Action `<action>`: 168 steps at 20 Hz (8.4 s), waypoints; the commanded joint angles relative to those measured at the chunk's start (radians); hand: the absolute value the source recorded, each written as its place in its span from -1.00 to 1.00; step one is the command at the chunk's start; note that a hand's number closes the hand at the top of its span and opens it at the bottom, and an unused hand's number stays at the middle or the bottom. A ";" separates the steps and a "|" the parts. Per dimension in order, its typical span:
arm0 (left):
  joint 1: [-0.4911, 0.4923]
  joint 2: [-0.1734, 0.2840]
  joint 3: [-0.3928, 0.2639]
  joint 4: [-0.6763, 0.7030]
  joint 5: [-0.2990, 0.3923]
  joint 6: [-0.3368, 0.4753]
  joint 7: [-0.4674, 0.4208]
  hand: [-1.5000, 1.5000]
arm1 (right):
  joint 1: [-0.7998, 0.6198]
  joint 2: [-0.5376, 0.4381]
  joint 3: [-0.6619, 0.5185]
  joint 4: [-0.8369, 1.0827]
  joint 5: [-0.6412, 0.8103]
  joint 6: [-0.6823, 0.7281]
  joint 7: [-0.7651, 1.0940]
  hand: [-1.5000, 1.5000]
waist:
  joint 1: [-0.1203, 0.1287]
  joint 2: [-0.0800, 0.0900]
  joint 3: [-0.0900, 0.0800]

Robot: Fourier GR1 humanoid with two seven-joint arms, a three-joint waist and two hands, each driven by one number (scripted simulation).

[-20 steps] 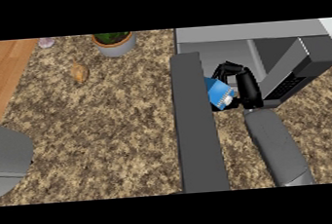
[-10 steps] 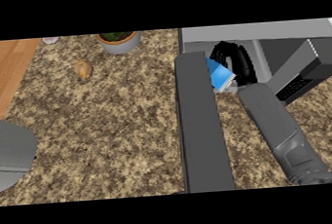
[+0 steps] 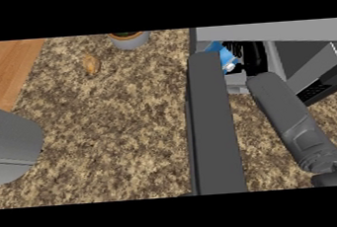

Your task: Pick up the milk, place it into the microwave and close the microwave

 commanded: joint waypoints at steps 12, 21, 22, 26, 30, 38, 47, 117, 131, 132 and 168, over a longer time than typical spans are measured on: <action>-0.070 0.016 -0.038 0.033 -0.051 -0.003 0.000 -1.00 | -0.014 -0.137 0.037 0.156 0.115 -0.245 0.006 1.00 | 0.050 0.034 0.002; -0.088 0.021 -0.032 0.079 -0.105 0.000 -0.022 -1.00 | -0.039 -0.155 0.055 0.169 0.143 -0.278 0.057 -1.00 | 0.059 0.032 0.005; -0.103 0.028 -0.040 0.085 -0.097 -0.002 -0.016 -1.00 | -0.051 -0.137 0.062 0.172 0.151 -0.290 0.060 -1.00 | 0.063 0.034 0.004; -0.124 0.036 -0.079 0.115 -0.131 -0.027 -0.015 -1.00 | -0.054 -0.118 0.063 0.166 0.148 -0.210 0.006 -1.00 | 0.041 0.033 0.004; -0.129 0.028 -0.108 0.096 -0.149 -0.032 -0.011 -1.00 | -0.077 -0.095 0.044 0.168 0.128 -0.163 -0.005 -1.00 | 0.041 0.024 0.003; -0.104 0.024 -0.166 0.117 -0.136 -0.109 -0.019 -1.00 | -0.038 -0.102 -0.054 0.147 0.020 0.050 -0.122 -1.00 | 0.016 0.010 0.003; -0.111 -0.037 -0.276 0.064 -0.197 -0.116 -0.018 -1.00 | 0.044 -0.026 -0.149 0.147 -0.089 0.229 -0.247 -1.00 | -0.015 -0.007 0.002; -0.954 -0.060 -1.478 1.232 -0.062 0.971 -0.530 1.00 | 1.211 -0.145 0.146 -1.421 -0.593 1.043 0.054 -1.00 | -0.273 -0.006 -0.011; -1.110 -0.061 -1.425 1.259 0.171 1.247 -0.537 -1.00 | 1.129 -0.254 0.070 -1.509 -0.668 1.062 0.130 -1.00 | -0.337 0.009 -0.010; -1.118 -0.061 -1.424 1.271 0.178 1.249 -0.552 -1.00 | 1.135 -0.268 0.058 -1.501 -0.685 1.080 0.128 -1.00 | -0.345 0.011 -0.009; -1.247 -0.061 -1.399 1.353 0.491 1.340 -0.670 -1.00 | 0.881 -0.323 -0.008 -1.414 -0.669 1.013 0.172 -1.00 | -0.362 0.071 0.000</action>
